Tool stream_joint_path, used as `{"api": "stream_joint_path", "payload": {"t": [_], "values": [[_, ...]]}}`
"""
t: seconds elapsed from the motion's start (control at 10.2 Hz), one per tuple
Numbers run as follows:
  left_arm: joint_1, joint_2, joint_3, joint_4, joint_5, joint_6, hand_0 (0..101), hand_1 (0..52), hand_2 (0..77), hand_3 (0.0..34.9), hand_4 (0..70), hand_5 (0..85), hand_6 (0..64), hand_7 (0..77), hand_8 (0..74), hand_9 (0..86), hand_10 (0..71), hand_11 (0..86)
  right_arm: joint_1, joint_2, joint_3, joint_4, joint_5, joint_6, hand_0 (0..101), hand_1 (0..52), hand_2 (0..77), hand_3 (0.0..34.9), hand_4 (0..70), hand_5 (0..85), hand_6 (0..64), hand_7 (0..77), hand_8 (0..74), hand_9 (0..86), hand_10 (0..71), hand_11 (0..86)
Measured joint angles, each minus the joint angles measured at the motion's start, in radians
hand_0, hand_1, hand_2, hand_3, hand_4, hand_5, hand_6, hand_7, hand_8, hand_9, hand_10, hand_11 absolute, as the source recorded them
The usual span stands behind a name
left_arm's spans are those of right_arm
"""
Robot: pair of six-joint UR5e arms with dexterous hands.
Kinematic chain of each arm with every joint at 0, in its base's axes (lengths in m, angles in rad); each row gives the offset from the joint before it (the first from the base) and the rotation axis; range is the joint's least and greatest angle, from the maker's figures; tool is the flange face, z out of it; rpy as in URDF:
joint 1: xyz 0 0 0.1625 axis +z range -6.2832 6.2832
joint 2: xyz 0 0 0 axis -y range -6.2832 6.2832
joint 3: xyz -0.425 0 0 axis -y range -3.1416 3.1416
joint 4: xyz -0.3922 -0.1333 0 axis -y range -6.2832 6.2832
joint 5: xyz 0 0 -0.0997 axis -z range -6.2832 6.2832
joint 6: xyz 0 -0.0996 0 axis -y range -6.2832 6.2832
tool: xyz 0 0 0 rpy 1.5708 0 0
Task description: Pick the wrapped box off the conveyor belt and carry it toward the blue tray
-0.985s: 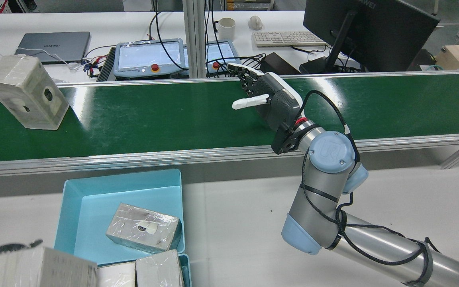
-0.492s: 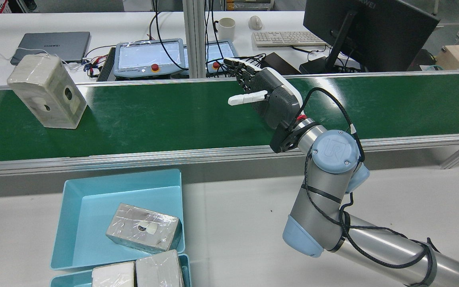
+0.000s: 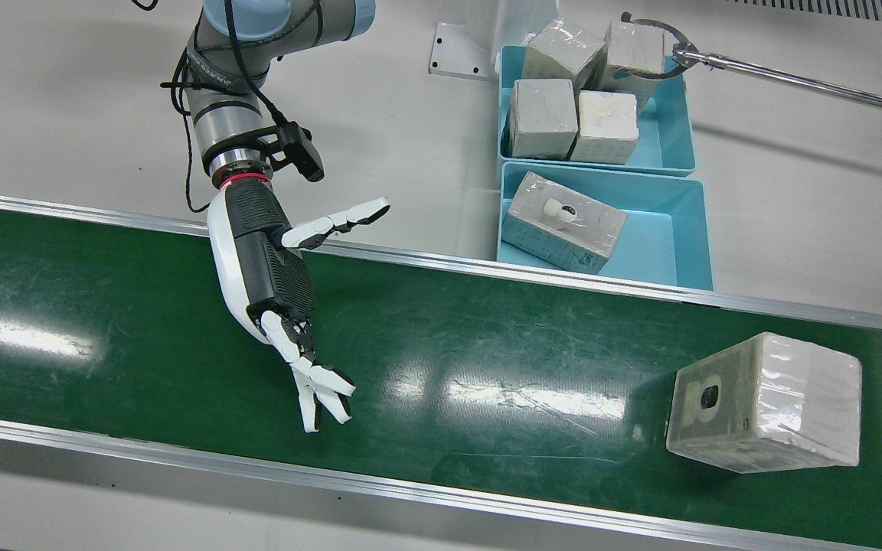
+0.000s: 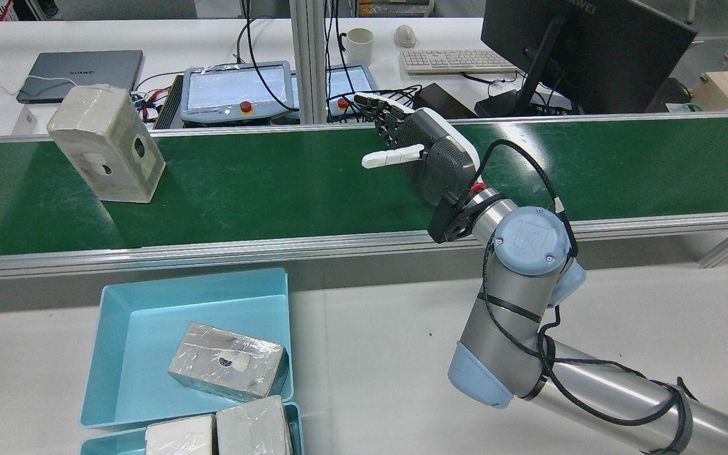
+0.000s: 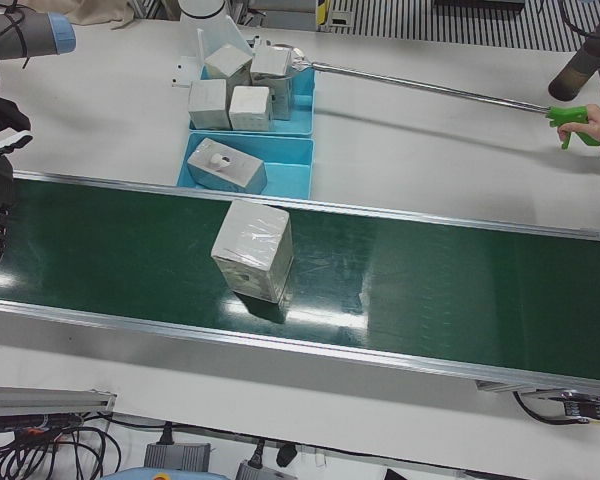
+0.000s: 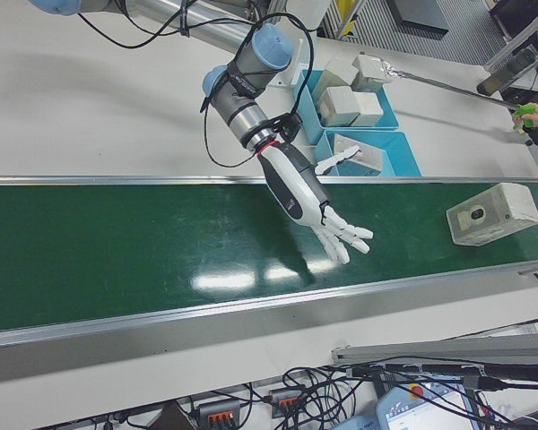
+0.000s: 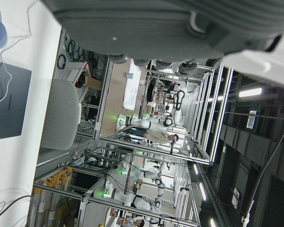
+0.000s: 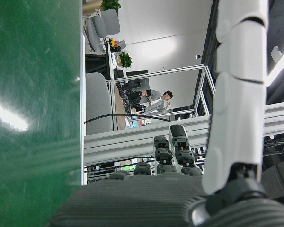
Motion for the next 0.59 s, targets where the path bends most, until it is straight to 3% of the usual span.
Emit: {"api": "stream_joint_path", "payload": {"t": [0.49, 0.59], "values": [[0.0, 0.0, 0.0, 0.0, 0.0, 0.0, 0, 0.0, 0.5, 0.0, 0.0, 1.1, 0.5, 0.5, 0.5, 0.5, 0.5, 0.5, 0.029, 0.003, 0.006, 0.0, -0.007, -0.024, 48, 13.6, 5.5, 0.2, 10.4, 17.5, 2.7, 4.4, 0.0, 2.7, 0.0, 0.5], [0.0, 0.0, 0.0, 0.0, 0.0, 0.0, 0, 0.0, 0.5, 0.0, 0.0, 1.1, 0.5, 0.5, 0.5, 0.5, 0.5, 0.5, 0.052, 0.003, 0.016, -0.004, -0.009, -0.034, 48, 18.5, 9.3, 0.1, 8.2, 15.3, 2.7, 2.7, 0.0, 2.2, 0.0, 0.5]]}}
